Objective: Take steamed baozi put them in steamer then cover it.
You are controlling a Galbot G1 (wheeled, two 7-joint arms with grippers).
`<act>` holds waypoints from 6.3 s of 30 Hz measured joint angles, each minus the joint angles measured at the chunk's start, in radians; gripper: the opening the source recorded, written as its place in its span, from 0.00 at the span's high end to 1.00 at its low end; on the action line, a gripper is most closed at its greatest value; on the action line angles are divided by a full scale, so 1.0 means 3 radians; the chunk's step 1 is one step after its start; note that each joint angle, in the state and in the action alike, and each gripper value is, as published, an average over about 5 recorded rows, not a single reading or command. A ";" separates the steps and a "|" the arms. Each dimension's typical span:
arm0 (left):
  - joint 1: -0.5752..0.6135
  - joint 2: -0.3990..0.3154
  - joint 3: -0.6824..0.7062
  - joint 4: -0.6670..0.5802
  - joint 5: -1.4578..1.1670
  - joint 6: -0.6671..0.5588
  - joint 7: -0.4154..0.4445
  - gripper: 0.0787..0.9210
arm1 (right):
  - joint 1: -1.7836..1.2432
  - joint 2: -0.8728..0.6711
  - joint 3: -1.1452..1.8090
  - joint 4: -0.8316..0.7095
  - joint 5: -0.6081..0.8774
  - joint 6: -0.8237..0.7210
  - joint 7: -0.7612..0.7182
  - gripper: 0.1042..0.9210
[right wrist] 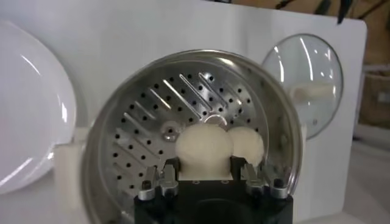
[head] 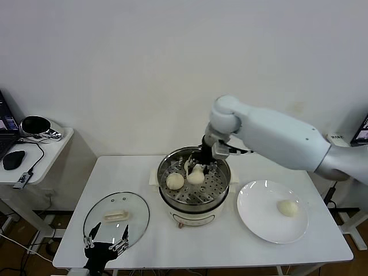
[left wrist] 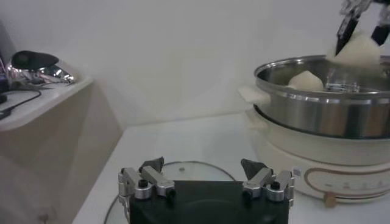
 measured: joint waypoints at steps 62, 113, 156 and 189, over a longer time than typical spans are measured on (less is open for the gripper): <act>-0.0093 0.0052 0.0080 0.0071 -0.0046 0.0012 0.0040 0.12 | 0.0258 -0.1394 0.0178 0.0239 0.0952 -0.3075 -0.0378 0.12; 0.0057 -0.0041 0.0087 0.0140 0.0032 0.0038 0.0038 0.12 | -0.2084 -0.1528 0.1705 -0.0561 -0.0352 -0.3288 0.0040 0.12; -0.0004 -0.0039 0.0096 0.0178 0.0040 0.0039 0.0038 0.12 | -0.1929 -0.1543 0.1608 -0.0651 -0.0292 -0.3276 -0.0023 0.42; -0.0209 0.0081 0.0087 0.0120 -0.0042 0.0041 0.0030 0.12 | 0.0581 -0.0463 -0.0527 -0.0122 0.1511 -0.4090 -0.0259 0.41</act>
